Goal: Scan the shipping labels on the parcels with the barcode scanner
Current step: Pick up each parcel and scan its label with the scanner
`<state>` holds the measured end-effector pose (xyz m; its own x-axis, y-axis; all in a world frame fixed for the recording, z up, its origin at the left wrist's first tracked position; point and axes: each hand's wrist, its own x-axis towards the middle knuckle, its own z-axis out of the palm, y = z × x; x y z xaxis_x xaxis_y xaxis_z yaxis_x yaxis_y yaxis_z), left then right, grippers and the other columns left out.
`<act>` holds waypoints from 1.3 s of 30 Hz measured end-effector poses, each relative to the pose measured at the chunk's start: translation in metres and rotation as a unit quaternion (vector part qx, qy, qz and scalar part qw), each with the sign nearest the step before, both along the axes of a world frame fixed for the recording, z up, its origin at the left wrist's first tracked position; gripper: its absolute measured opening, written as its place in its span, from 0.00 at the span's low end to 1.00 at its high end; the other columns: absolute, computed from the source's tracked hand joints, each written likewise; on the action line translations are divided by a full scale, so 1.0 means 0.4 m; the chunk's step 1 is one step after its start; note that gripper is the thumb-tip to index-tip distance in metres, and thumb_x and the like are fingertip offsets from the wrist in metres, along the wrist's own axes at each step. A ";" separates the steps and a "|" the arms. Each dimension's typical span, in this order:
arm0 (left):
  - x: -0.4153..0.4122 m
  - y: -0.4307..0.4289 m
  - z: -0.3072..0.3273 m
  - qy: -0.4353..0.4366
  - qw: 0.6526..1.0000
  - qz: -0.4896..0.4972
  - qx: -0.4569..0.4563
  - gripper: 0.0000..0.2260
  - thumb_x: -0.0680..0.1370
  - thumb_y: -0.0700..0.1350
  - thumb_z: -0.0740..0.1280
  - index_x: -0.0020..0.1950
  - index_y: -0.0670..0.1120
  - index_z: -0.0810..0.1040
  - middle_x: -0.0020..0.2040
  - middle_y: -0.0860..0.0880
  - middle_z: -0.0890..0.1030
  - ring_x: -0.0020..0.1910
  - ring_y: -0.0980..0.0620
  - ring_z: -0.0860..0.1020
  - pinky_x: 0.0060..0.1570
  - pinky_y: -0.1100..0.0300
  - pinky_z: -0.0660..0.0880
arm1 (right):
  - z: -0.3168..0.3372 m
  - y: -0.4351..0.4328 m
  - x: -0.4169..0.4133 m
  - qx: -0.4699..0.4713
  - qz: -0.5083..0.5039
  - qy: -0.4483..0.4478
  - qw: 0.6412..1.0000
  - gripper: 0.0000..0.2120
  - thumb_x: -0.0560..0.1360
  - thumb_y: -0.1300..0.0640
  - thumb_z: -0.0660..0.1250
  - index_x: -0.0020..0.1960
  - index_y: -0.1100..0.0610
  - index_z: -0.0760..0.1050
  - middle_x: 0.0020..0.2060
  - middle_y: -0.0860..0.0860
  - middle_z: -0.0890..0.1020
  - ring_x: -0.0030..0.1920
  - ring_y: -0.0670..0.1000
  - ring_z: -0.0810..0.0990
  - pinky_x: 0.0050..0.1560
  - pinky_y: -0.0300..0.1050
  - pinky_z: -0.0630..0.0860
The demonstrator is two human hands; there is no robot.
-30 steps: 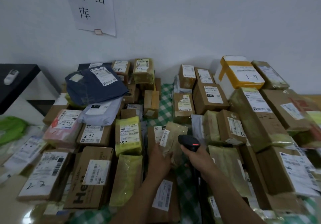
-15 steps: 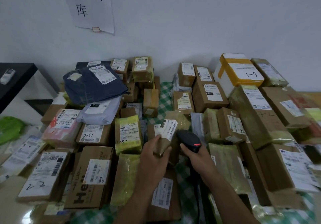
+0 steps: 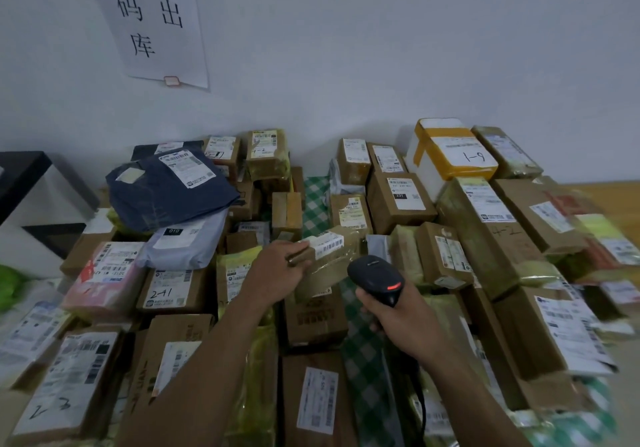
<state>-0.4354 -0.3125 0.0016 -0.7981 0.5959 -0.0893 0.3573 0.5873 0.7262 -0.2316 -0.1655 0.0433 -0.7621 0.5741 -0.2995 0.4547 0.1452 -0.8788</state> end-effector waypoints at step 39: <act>0.115 0.234 -0.149 -0.240 0.966 0.093 0.022 0.29 0.82 0.61 0.60 0.82 0.58 0.59 0.80 0.42 0.61 0.75 0.40 0.67 0.71 0.46 0.68 | 0.024 0.090 0.027 -0.081 -0.077 -0.007 0.994 0.11 0.82 0.52 0.70 0.63 0.47 0.76 0.43 0.50 0.88 0.37 0.49 0.83 0.40 0.44 0.78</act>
<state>-0.3894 -0.2191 -0.0581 -0.7652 0.4570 -0.4535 -0.1353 0.5745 0.8073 -0.2210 -0.1297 0.0531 -0.6636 0.6269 -0.4081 0.4735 -0.0703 -0.8780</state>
